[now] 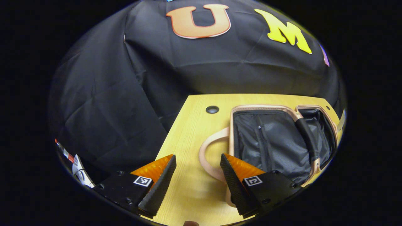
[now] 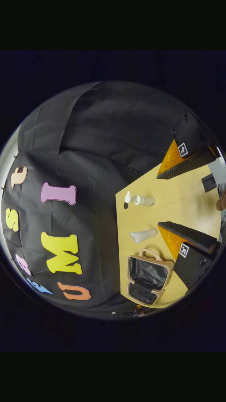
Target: First open the suitcase, pack the skin care products into it, and then close the suitcase.
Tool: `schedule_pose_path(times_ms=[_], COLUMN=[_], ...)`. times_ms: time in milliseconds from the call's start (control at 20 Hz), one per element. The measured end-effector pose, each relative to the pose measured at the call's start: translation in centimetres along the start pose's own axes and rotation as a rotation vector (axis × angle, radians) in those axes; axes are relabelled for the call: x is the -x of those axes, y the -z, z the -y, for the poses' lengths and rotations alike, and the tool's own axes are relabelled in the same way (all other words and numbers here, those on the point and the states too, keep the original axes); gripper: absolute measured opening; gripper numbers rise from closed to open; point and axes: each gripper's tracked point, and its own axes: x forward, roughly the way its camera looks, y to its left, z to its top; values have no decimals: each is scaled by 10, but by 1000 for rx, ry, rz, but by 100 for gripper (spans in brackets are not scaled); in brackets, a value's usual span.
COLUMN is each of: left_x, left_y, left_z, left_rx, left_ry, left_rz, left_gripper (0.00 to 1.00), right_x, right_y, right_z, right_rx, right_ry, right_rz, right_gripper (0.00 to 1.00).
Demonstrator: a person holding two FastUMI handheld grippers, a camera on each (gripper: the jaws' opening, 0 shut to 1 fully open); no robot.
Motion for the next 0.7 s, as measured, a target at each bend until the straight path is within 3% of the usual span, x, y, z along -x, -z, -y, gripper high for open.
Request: schedule_pose_path(times_ms=[50, 100, 400, 700], left_x=[13, 25, 87, 137], left_y=[-9, -17, -48, -46], left_z=[10, 24, 161, 353], left_rx=[-5, -10, -58, -185], left_ry=[3, 12, 140, 396], left_rz=[20, 36, 104, 127], left_gripper=[99, 92, 92, 92], right_x=[-2, -5, -35, -73], right_y=[3, 3, -2, -5], right_z=[5, 8, 35, 75], right_rx=[6, 14, 69, 86], right_ry=[-11, -25, -129, -185], right_rz=[4, 9, 21, 6], right_gripper=[80, 79, 79, 80])
